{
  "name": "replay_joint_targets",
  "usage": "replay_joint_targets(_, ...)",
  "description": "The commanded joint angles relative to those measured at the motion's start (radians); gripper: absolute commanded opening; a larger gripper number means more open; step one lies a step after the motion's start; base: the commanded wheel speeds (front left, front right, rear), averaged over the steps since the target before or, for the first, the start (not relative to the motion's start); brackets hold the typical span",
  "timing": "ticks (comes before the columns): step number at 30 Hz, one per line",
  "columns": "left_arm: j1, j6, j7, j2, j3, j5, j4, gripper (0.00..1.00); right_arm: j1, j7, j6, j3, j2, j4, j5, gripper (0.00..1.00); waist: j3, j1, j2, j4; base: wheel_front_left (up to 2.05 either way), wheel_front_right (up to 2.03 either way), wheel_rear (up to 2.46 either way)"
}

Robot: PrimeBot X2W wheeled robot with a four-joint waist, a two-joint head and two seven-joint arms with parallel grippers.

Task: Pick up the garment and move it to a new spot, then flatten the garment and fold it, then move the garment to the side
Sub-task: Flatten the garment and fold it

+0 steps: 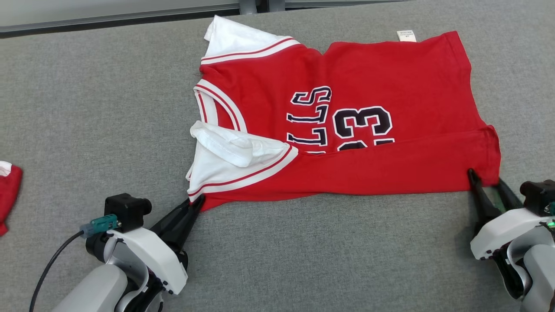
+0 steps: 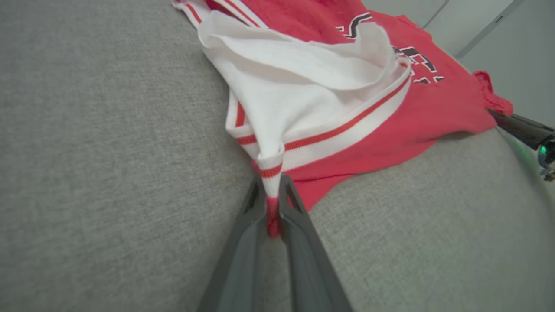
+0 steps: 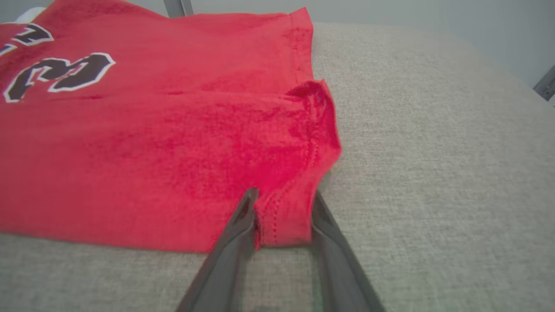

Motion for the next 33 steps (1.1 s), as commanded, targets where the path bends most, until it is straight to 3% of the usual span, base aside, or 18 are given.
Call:
replay_joint_targets(1, 0.011, -0.004, 0.005, 0.01, -0.008, -0.012, 0.004, 0.0, 0.008, 0.005, 0.0, 0.018, -0.001, 0.012, 0.012, 0.0, -0.004, 0.0, -0.0001, 0.005, 0.0, 0.0, 0.0)
replay_joint_targets(10, 0.116, 0.019, -0.006, 0.088, 0.004, -0.039, -0.164, 0.0, 0.066, -0.012, -0.001, 0.122, -0.135, -0.084, 0.142, 0.0, -0.031, 0.0, -0.0001, 0.024, 0.0, 0.0, 0.0)
replay_joint_targets(19, 0.29, 0.129, 0.068, 0.176, -0.012, -0.067, -0.399, 0.0, 0.187, -0.004, -0.001, 0.18, -0.262, -0.198, 0.245, 0.0, -0.039, 0.0, -0.0001, 0.045, 0.0, 0.0, 0.0)
replay_joint_targets(28, 0.408, 0.221, 0.101, 0.208, -0.021, -0.094, -0.523, 0.0, 0.322, 0.041, -0.002, 0.158, -0.307, -0.237, 0.293, 0.0, -0.039, 0.0, -0.0001, 0.055, 0.0, 0.0, 0.0)
replay_joint_targets(33, 0.433, 0.254, 0.108, 0.209, -0.017, -0.104, -0.523, 0.0, 0.377, 0.058, -0.002, 0.127, -0.309, -0.267, 0.3, 0.0, -0.042, 0.0, -0.0001, 0.057, 0.0, 0.0, 0.0)
